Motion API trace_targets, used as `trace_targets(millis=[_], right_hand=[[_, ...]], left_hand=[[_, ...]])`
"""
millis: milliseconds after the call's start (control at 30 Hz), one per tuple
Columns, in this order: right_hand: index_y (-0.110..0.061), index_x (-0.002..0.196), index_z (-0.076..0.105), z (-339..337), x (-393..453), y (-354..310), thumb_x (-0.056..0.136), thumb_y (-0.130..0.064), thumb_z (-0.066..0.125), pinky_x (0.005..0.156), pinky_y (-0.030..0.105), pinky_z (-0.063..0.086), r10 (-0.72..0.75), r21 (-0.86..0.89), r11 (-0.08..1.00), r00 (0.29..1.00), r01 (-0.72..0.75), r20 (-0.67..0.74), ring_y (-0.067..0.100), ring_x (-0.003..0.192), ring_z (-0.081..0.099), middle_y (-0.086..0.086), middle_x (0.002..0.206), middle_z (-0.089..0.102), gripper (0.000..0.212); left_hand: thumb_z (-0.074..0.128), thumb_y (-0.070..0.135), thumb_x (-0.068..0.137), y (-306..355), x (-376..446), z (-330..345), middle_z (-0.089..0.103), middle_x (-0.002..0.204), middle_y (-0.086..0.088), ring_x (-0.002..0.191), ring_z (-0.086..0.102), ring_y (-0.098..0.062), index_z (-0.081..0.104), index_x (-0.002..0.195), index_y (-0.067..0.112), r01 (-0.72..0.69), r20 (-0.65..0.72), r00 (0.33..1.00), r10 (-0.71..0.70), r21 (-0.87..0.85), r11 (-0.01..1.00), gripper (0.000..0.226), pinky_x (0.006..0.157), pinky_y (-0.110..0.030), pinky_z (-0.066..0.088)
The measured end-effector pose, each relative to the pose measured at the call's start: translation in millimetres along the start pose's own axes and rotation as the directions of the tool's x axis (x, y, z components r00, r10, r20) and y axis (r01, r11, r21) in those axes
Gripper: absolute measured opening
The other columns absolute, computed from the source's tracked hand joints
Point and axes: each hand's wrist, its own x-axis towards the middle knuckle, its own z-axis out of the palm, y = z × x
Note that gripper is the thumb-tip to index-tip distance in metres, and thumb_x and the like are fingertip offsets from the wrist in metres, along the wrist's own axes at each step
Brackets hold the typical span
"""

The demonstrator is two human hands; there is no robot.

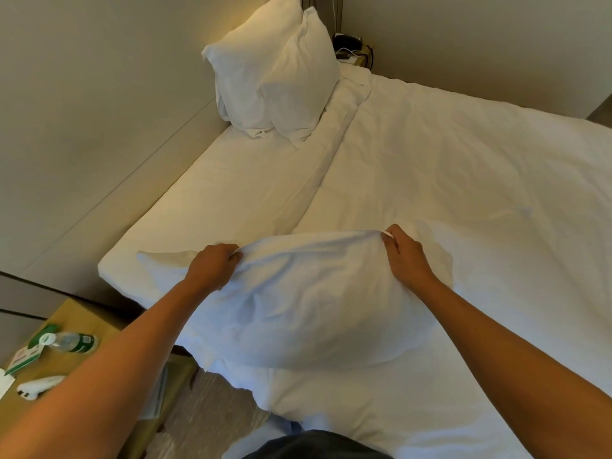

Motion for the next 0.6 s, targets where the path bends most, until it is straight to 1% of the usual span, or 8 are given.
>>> trace_targets(millis=[67,133,233,333,400,467,533,600], right_hand=[[-0.026,0.086,0.048,-0.8,-1.4,3.5,0.109,-0.046,0.042,0.06,0.029,0.044,-0.022,0.011,1.0,0.997,0.021,0.068,0.015,0.066,0.056,-0.003,0.074,0.061,0.031],[-0.024,0.083,0.051,-4.5,-2.9,5.5,0.107,-0.046,0.048,0.06,0.029,0.043,-0.053,-0.029,0.998,0.993,0.057,0.109,0.014,0.064,0.054,-0.003,0.072,0.06,0.033],[-0.02,0.078,0.053,-16.6,-2.0,4.8,0.105,-0.043,0.054,0.057,0.03,0.041,-0.086,-0.199,0.974,0.99,0.107,0.111,0.017,0.064,0.055,-0.003,0.068,0.057,0.036],[-0.013,0.079,0.058,-32.2,-0.6,0.1,0.106,-0.04,0.052,0.061,0.034,0.044,-0.144,-0.281,0.949,0.989,0.143,0.018,0.022,0.067,0.058,0.001,0.07,0.06,0.038],[-0.013,0.076,0.055,-39.0,-2.1,-3.9,0.107,-0.04,0.051,0.059,0.034,0.041,-0.205,-0.278,0.944,0.976,0.177,-0.076,0.021,0.063,0.057,0.001,0.068,0.059,0.042],[-0.013,0.075,0.054,-40.8,-4.2,-9.1,0.108,-0.042,0.05,0.057,0.033,0.039,-0.227,-0.258,0.948,0.964,0.186,-0.141,0.019,0.06,0.055,-0.001,0.066,0.058,0.043],[-0.016,0.077,0.055,-39.2,-5.9,-14.4,0.108,-0.044,0.049,0.055,0.031,0.041,-0.208,-0.198,0.964,0.964,0.174,-0.163,0.014,0.058,0.055,-0.004,0.064,0.058,0.042],[-0.02,0.076,0.053,-37.8,-6.4,-20.3,0.108,-0.046,0.049,0.052,0.027,0.038,-0.182,-0.131,0.978,0.968,0.16,-0.174,0.008,0.056,0.053,-0.008,0.061,0.056,0.041]], left_hand=[[0.043,0.033,0.106,-1.4,-8.3,1.9,0.061,0.069,-0.006,0.045,0.059,-0.019,0.047,0.067,0.025,0.015,0.025,1.0,-0.015,0.004,1.0,0.04,0.049,-0.029,0.035],[0.043,0.033,0.106,-2.9,-15.6,4.0,0.061,0.064,-0.006,0.042,0.061,-0.02,0.047,0.068,0.027,0.036,0.032,0.999,-0.036,-0.002,0.999,0.039,0.049,-0.028,0.036],[0.044,0.033,0.106,-1.4,-22.6,5.0,0.061,0.062,-0.005,0.045,0.062,-0.021,0.05,0.069,0.024,0.04,-0.002,0.999,-0.04,-0.012,0.999,0.038,0.052,-0.03,0.039],[0.046,0.032,0.106,4.3,-26.0,2.4,0.061,0.07,-0.006,0.053,0.06,-0.024,0.057,0.076,0.016,0.017,-0.062,0.998,-0.019,-0.036,0.999,0.036,0.055,-0.034,0.044],[0.046,0.031,0.106,8.7,-26.8,-4.2,0.06,0.066,-0.005,0.057,0.06,-0.028,0.056,0.076,0.012,0.005,-0.11,0.994,-0.01,-0.045,0.999,0.036,0.059,-0.038,0.047],[0.046,0.027,0.105,11.4,-26.1,-14.4,0.06,0.065,-0.006,0.062,0.059,-0.031,0.054,0.076,0.011,-0.008,-0.18,0.984,0.001,-0.04,0.999,0.035,0.06,-0.04,0.047],[0.046,0.023,0.105,12.2,-26.7,-24.4,0.061,0.067,-0.007,0.065,0.057,-0.031,0.055,0.077,0.01,-0.019,-0.24,0.971,0.008,-0.044,0.999,0.032,0.059,-0.038,0.043],[0.046,0.02,0.104,12.6,-30.0,-31.8,0.062,0.068,-0.008,0.065,0.058,-0.031,0.056,0.079,0.009,-0.03,-0.267,0.964,0.015,-0.052,0.998,0.029,0.057,-0.038,0.043]])
